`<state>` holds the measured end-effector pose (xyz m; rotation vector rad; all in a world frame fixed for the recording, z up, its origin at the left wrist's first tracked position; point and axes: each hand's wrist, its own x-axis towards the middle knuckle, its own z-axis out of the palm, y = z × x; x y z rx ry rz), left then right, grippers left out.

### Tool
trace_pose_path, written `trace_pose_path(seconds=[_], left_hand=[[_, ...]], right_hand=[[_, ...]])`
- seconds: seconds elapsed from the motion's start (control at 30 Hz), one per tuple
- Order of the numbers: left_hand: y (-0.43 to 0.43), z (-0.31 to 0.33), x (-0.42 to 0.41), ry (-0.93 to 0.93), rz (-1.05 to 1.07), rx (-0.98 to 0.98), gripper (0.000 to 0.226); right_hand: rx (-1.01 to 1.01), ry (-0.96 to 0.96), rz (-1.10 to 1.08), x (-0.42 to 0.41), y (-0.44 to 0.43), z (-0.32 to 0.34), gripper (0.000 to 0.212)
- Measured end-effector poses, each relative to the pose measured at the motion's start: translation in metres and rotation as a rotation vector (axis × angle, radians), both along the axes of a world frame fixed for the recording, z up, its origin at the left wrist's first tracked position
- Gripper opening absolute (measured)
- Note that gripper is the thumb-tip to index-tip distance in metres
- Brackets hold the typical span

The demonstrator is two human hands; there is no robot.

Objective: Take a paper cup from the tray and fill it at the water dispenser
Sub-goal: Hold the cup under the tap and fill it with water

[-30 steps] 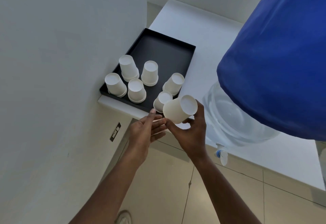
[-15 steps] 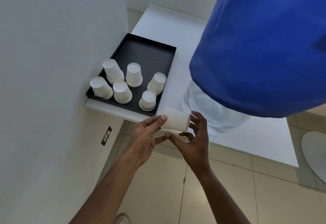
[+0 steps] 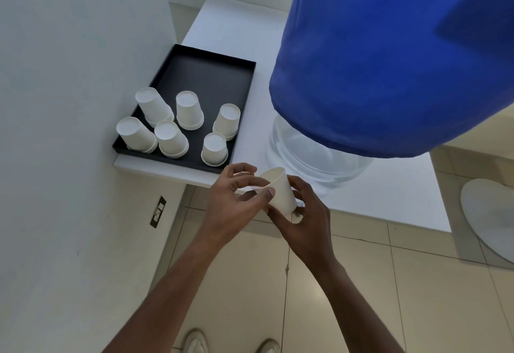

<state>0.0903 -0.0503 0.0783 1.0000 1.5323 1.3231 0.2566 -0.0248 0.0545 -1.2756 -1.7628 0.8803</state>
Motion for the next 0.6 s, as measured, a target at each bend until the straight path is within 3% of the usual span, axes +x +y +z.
trace_pose_path(seconds=[0.13, 0.2, 0.4, 0.6], left_hand=[[-0.002, 0.0, 0.006, -0.075, 0.019, -0.073, 0.08], [-0.003, 0.001, 0.009, -0.103, 0.002, -0.15, 0.096], [-0.009, -0.005, 0.023, -0.124, -0.065, -0.176, 0.068], [-0.019, -0.019, 0.037, 0.01, -0.159, -0.121, 0.072]], right_hand=[[-0.001, 0.066, -0.029, 0.003, -0.007, -0.002, 0.067], [0.0, 0.091, -0.043, 0.006, -0.012, -0.004, 0.072], [-0.037, 0.089, -0.057, 0.017, -0.023, -0.014, 0.076], [-0.052, 0.114, -0.096, 0.027, -0.038, -0.025, 0.076]])
